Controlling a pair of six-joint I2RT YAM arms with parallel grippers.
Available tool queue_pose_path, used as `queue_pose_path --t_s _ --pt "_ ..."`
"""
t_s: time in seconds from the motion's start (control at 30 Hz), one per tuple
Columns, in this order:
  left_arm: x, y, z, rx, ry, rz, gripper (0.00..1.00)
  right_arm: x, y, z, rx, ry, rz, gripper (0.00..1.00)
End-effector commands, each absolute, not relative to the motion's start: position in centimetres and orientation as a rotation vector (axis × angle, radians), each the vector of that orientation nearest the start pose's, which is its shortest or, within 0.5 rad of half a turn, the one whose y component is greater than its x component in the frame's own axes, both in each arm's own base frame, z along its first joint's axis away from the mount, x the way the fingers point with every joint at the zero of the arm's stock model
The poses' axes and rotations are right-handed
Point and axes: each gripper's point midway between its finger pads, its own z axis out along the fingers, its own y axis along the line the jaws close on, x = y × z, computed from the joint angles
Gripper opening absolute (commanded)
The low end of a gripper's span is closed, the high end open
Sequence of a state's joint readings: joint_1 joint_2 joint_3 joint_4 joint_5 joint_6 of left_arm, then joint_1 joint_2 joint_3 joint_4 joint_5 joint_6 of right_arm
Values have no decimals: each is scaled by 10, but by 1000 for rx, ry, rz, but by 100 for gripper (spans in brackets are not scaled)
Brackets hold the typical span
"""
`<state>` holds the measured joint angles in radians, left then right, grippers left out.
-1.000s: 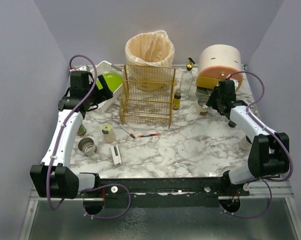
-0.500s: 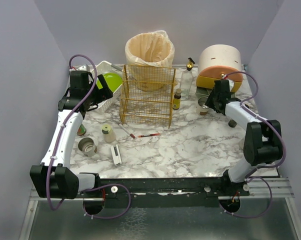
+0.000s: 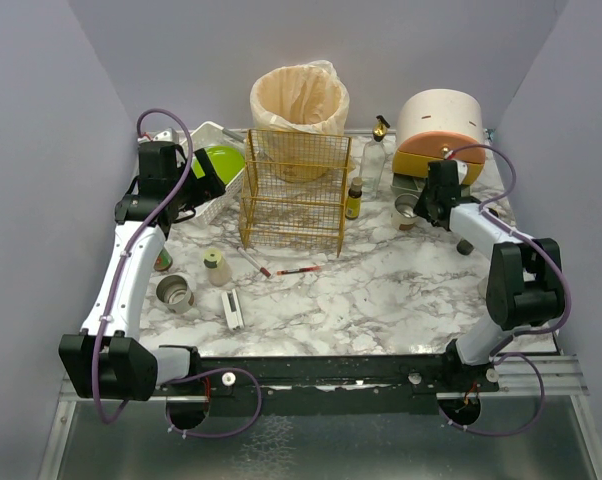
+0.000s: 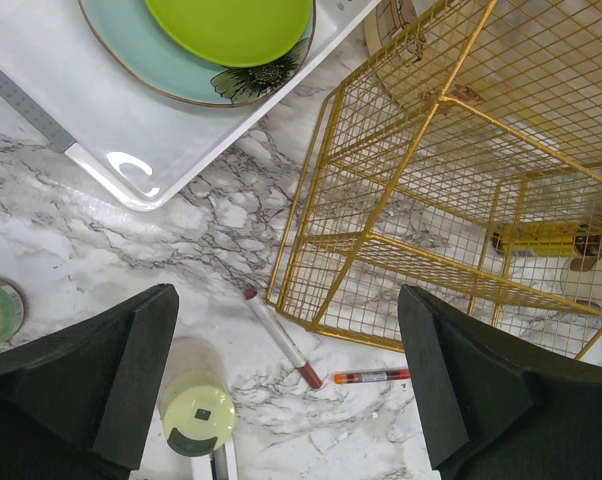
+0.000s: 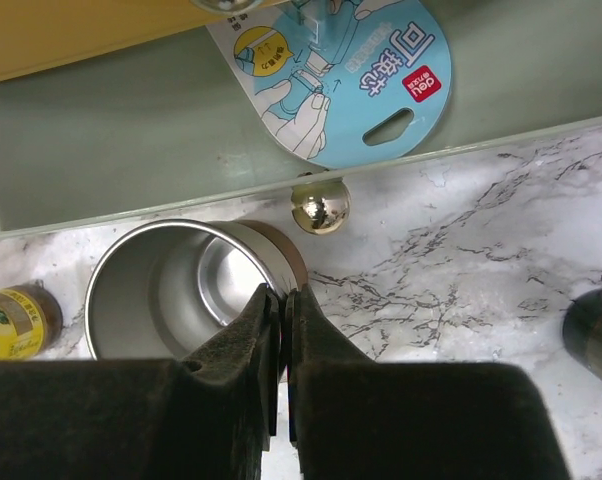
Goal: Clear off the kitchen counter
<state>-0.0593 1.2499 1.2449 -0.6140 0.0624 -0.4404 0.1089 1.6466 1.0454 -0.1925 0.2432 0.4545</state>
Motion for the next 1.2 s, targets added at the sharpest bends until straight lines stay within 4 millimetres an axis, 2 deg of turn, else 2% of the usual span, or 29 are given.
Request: queue_pose_path --t_s 0.0,0.1,0.2,0.37,0.53,0.7,0.9,1.03,1.17 --pt "358 -52 256 -361 2147 -366 99 422 15 88 546 2253 -26 5" --pt "359 -53 258 -361 2143 -368 99 417 12 107 546 2206 -26 0" --pt "361 -52 267 -357 2121 -367 99 410 11 132 541 2157 -13 0" --pt "365 -55 300 -346 2040 -401 99 390 16 176 505 2092 56 0" --pt "366 -81 339 -276 1934 -597 99 366 32 222 466 2027 203 0" --pt "361 -111 381 -203 1829 -823 99 342 65 286 358 1916 459 0" --pt "347 -140 432 -130 1675 -1091 99 317 122 356 218 1769 888 0" --pt "336 -157 460 -96 1563 -1269 99 312 149 390 190 1652 1164 0" --pt "325 -176 477 -59 1470 -1409 99 314 164 422 155 1556 1317 0"
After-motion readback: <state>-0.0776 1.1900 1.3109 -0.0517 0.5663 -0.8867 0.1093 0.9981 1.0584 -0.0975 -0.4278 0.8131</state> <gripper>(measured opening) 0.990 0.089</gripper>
